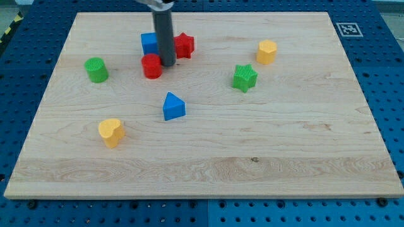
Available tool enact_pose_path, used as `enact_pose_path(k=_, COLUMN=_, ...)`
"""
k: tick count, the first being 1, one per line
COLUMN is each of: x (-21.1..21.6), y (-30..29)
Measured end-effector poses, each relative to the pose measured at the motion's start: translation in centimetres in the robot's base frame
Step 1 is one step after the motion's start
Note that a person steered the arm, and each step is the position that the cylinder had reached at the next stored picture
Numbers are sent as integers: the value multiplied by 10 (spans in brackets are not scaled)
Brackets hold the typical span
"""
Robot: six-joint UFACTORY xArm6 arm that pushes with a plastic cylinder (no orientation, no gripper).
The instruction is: Slide red circle to blue cube
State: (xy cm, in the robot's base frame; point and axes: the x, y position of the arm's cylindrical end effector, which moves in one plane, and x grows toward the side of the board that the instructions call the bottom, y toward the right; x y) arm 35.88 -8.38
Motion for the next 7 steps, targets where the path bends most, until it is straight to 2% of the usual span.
enact_pose_path(k=2, x=83, y=5)
enact_pose_path(k=3, x=94, y=2)
enact_pose_path(k=4, x=75, y=-3)
enact_pose_path(k=5, x=33, y=-13)
enact_pose_path(k=7, x=31, y=-24)
